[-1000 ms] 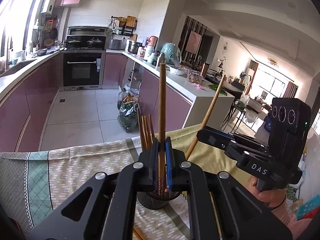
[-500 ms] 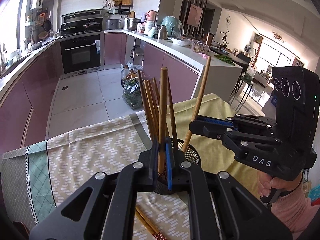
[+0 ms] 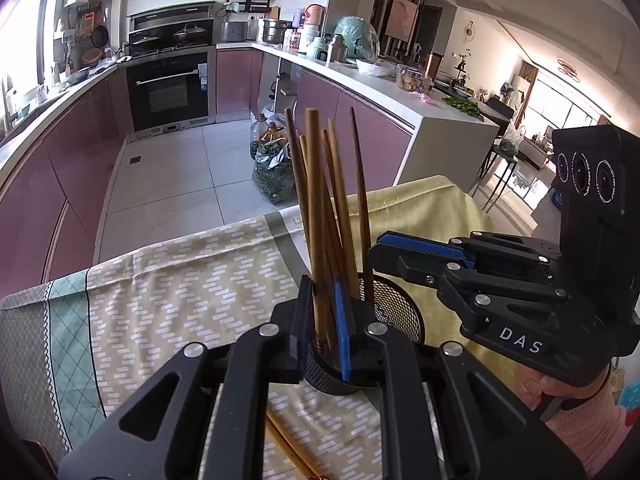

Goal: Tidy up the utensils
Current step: 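Lower the chopstick into the mesh cup and open the right gripper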

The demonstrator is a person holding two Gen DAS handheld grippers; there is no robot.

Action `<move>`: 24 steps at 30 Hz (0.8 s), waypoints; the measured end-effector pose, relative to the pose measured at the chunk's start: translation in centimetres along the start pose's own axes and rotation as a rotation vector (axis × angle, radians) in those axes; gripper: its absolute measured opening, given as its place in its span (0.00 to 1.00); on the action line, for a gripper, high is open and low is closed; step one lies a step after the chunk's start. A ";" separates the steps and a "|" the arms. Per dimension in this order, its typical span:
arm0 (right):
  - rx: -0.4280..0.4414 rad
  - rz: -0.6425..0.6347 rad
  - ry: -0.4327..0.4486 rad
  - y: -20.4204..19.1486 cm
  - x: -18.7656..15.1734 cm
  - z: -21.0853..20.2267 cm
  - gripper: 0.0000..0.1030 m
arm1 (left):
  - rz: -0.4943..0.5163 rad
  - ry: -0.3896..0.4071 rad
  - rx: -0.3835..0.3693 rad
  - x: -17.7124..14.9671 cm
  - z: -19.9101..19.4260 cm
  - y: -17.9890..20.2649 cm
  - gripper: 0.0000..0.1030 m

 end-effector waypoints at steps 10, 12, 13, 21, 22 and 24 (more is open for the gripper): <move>0.016 -0.002 0.018 -0.6 -0.7 -1.2 0.17 | -0.047 0.034 -0.032 -1.4 -1.4 -1.2 0.23; 0.032 -0.008 0.025 -1.2 -0.9 -1.8 0.19 | -0.055 0.052 -0.036 -1.8 -2.4 -1.5 0.24; 0.041 -0.018 0.033 -1.6 -1.1 -2.2 0.20 | -0.054 0.065 -0.037 -2.1 -3.0 -1.7 0.24; 0.135 -0.099 0.008 -5.2 -4.7 -4.3 0.32 | -0.062 0.134 0.029 -5.7 -7.1 -3.3 0.45; 0.139 -0.095 -0.007 -5.4 -5.4 -4.1 0.35 | -0.066 0.132 0.041 -6.3 -7.3 -3.6 0.47; 0.145 -0.087 -0.042 -5.8 -6.7 -3.4 0.36 | -0.082 0.123 0.067 -7.7 -7.6 -4.2 0.68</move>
Point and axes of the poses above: each gripper's, at about its wrist camera, not at the fingertips, and z roughly the way its jaws point, y to its right, x to its top, the point moved 2 cm from there along z, roughly the way its jaws point, and after that the axes turned 11 degrees about y, right-handed, at the moved point
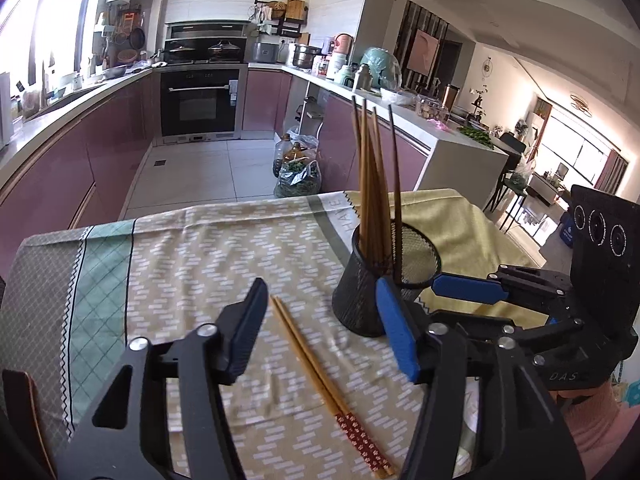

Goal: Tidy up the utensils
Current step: 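Lower the chopstick into the mesh cup and open the right gripper, then return the right gripper to the last two chopsticks and close on one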

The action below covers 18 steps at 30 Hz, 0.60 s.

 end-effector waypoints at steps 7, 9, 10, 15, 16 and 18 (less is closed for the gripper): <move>-0.031 0.026 -0.145 -0.6 -4.6 3.8 0.36 | -0.024 -0.050 0.133 -4.5 0.3 -2.7 0.80; -0.037 0.026 -0.163 -0.9 -5.4 4.3 0.36 | -0.022 -0.066 0.159 -5.5 0.4 -3.3 0.82; -0.041 0.022 -0.171 -1.1 -5.6 4.5 0.36 | -0.017 -0.072 0.171 -5.9 0.4 -3.4 0.82; -0.060 -0.002 -0.196 -2.0 -6.5 5.1 0.36 | -0.003 -0.097 0.206 -7.4 0.5 -3.8 0.82; -0.059 -0.001 -0.198 -2.1 -6.6 5.2 0.36 | -0.006 -0.101 0.206 -7.5 0.5 -3.9 0.82; -0.061 -0.003 -0.204 -2.3 -6.7 5.4 0.36 | -0.005 -0.110 0.214 -8.0 0.6 -4.0 0.81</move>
Point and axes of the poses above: each gripper's, at about its wrist camera, not at the fingertips, and z roughly the way its jaws point, y to its right, x to its top, the point moved 2 cm from there along z, roughly the way its jaws point, and after that the axes turned 11 degrees about y, right-handed, at the moved point
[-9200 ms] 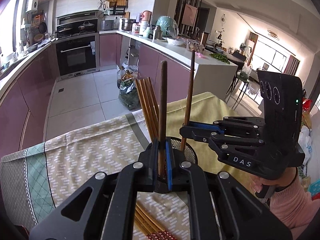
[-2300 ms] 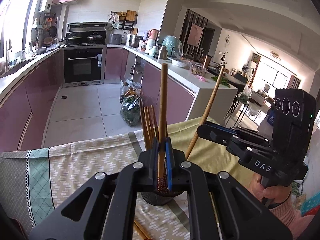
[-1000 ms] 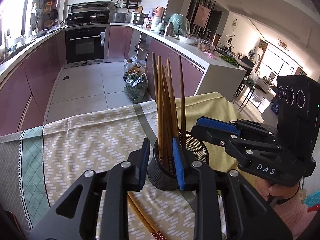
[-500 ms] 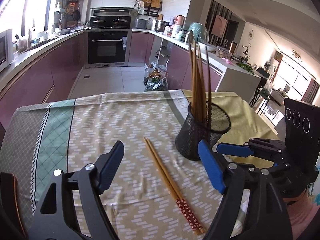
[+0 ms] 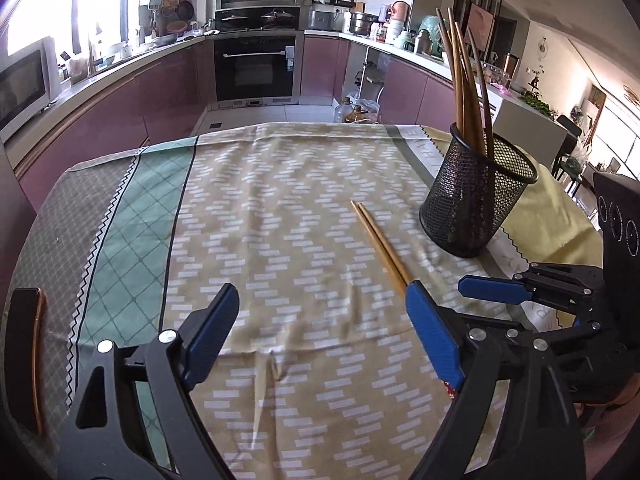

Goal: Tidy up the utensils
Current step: 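Return the right gripper to the last two chopsticks and close on one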

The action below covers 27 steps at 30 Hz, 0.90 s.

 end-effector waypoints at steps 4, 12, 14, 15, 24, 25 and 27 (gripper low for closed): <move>-0.014 -0.009 -0.011 -0.2 -0.2 0.2 0.36 | 0.007 -0.010 0.002 -0.5 0.1 0.1 0.80; -0.047 -0.034 -0.023 -0.3 -0.2 0.4 0.36 | 0.012 -0.020 -0.002 -0.6 0.4 0.4 0.78; -0.054 -0.035 -0.024 -0.4 -0.2 0.4 0.36 | 0.015 -0.023 -0.002 -0.6 0.3 0.5 0.77; -0.057 -0.032 -0.025 -0.4 -0.2 0.4 0.36 | 0.017 -0.025 -0.004 -0.6 0.4 0.6 0.77; -0.051 0.032 -0.034 0.9 -0.2 0.1 0.33 | 0.057 -0.057 -0.027 -0.7 1.6 2.1 0.74; -0.050 0.038 -0.034 1.1 -0.2 0.0 0.33 | 0.063 -0.060 -0.031 -0.7 1.8 2.2 0.73; -0.046 0.050 -0.037 1.4 -0.2 -0.1 0.30 | 0.077 -0.069 -0.038 -0.7 2.2 2.7 0.71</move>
Point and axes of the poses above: each gripper's, at about its wrist camera, not at the fingertips, and z roughly the way its jaws point, y to its right, x to its top, the point moved 2 cm from there along z, roughly the way its jaws point, and after that the axes turned 11 degrees about y, right-handed, at the moved point
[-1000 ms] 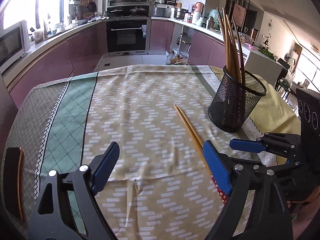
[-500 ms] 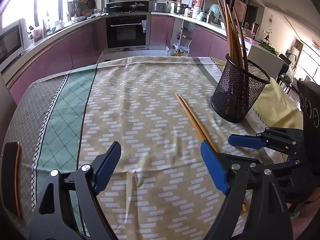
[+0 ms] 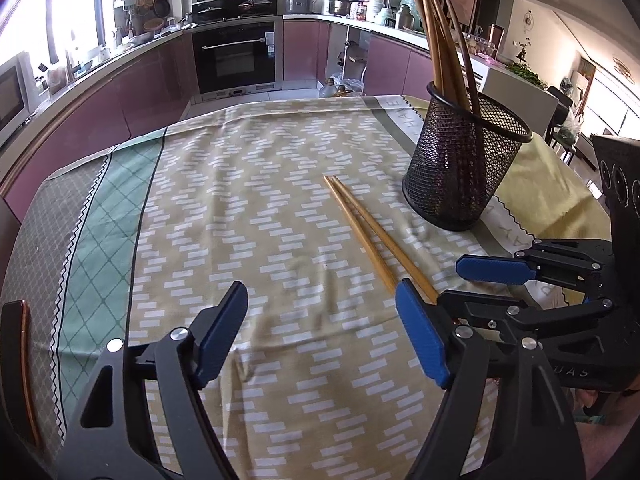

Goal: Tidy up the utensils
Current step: 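Return the right gripper to the last two chopsticks and close on one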

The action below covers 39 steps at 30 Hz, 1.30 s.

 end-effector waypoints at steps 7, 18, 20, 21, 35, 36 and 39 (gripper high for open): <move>0.028 0.023 -0.013 0.6 0.2 -0.1 0.29 | 0.060 -0.035 -0.030 -0.3 1.3 1.7 0.66; 0.032 0.021 -0.020 0.9 0.2 -0.2 0.29 | 0.077 -0.069 -0.059 -0.7 1.9 2.7 0.48; 0.032 0.020 -0.021 0.9 0.3 -0.2 0.29 | 0.090 -0.079 -0.047 -1.0 2.1 3.0 0.46; 0.033 0.022 -0.022 0.9 0.3 -0.2 0.29 | 0.094 -0.077 -0.044 -1.1 2.1 3.0 0.45; 0.027 -0.018 -0.021 -0.3 1.9 2.0 0.28 | 0.024 -0.075 -0.065 -1.4 1.0 1.6 0.35; 0.018 -0.028 -0.021 -0.4 2.1 2.3 0.27 | 0.025 -0.075 -0.064 -1.5 1.0 1.6 0.35; -0.011 -0.054 -0.020 -0.6 2.4 2.8 0.22 | 0.031 -0.074 -0.063 -1.6 1.0 1.7 0.35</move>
Point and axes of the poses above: each gripper's, at about its wrist camera, not at the fingertips, and z roughly the way its jaws point, y to its right, x to its top, the point moved 2 cm from there along z, roughly the way its jaws point, and after that the axes turned 11 degrees about y, right-handed, at the moved point
